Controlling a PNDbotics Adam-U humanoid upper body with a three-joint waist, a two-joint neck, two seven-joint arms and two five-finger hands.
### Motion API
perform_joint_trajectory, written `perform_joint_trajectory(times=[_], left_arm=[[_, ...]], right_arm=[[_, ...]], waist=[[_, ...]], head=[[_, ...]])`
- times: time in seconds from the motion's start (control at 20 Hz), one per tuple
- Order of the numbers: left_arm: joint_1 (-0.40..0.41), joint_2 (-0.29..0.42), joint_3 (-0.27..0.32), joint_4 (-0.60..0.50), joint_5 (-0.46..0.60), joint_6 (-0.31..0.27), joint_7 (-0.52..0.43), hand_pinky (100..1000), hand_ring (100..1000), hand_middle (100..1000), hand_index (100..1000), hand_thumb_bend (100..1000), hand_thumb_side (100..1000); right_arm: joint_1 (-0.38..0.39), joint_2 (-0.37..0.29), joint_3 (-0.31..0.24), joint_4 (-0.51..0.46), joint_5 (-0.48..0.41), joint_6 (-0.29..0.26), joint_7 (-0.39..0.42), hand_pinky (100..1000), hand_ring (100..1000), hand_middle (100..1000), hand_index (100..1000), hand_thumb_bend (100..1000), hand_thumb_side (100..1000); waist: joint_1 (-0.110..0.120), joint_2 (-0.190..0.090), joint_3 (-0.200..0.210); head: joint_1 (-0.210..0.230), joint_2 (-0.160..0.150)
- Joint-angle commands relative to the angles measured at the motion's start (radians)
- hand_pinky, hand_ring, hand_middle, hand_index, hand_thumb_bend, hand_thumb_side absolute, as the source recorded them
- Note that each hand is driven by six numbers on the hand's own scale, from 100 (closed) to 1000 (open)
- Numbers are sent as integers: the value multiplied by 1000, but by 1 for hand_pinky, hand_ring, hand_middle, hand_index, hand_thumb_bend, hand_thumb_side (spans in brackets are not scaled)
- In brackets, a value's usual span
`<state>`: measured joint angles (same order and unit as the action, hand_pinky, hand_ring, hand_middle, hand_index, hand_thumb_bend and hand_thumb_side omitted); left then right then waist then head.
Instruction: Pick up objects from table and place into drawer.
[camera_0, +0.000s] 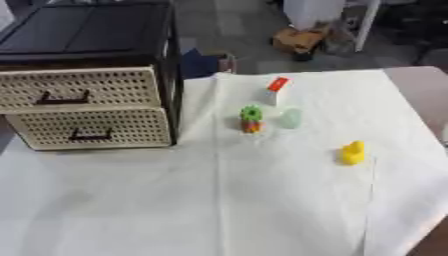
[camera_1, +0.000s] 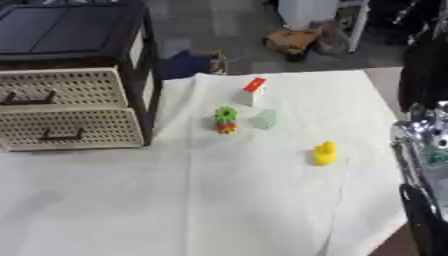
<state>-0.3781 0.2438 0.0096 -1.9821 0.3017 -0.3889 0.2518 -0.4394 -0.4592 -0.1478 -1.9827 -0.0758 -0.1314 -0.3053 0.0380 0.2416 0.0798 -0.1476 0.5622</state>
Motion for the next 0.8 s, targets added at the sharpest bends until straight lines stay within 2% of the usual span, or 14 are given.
perform_joint_trajectory(times=[0.05,0.5,0.8], left_arm=[[-6,8,5,-18,11,-35,18,521,573,586,762,113,1000],[6,4,4,-18,-36,-8,12,551,585,604,769,100,1000],[25,-3,7,-18,-73,5,18,559,586,608,771,100,1000]], right_arm=[[-7,-12,-9,-17,-17,-19,6,637,626,611,833,100,1000],[20,1,-18,-17,7,33,-11,674,625,609,833,100,1000],[77,13,-35,-17,26,61,-7,681,613,607,834,100,1000]], waist=[[0,-11,0],[-5,-6,11],[-15,-4,13]], head=[[3,4],[-6,-2],[2,4]])
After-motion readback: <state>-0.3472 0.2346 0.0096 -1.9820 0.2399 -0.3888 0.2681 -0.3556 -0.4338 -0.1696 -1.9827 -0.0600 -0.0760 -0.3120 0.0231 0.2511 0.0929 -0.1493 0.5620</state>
